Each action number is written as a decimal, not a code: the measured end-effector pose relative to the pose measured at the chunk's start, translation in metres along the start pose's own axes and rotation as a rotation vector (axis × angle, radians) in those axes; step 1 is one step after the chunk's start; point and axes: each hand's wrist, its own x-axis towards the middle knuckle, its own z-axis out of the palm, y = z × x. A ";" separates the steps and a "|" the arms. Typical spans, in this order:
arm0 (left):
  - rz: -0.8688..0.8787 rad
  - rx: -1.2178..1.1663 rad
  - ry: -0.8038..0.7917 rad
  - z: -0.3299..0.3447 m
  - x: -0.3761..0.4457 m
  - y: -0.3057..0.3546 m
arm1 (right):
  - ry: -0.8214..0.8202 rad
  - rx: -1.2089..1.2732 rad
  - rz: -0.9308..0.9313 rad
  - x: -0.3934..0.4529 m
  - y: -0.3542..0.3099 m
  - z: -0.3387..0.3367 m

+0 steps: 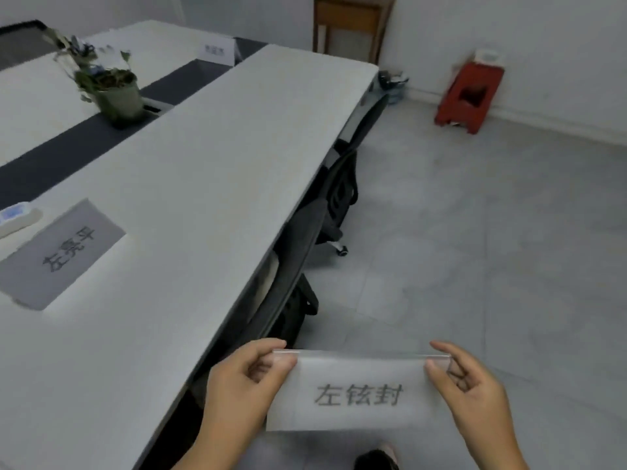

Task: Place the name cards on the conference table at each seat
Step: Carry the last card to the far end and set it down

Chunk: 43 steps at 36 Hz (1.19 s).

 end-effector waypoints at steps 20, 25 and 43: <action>-0.103 0.397 0.038 0.287 0.203 -0.004 | -0.093 -0.328 -0.007 0.310 0.069 -0.124; -0.057 0.383 0.007 0.340 0.312 0.035 | 0.007 -0.394 -0.031 0.424 0.058 -0.126; -0.081 0.292 0.014 0.499 0.620 0.167 | -0.058 -0.336 -0.065 0.798 -0.026 -0.144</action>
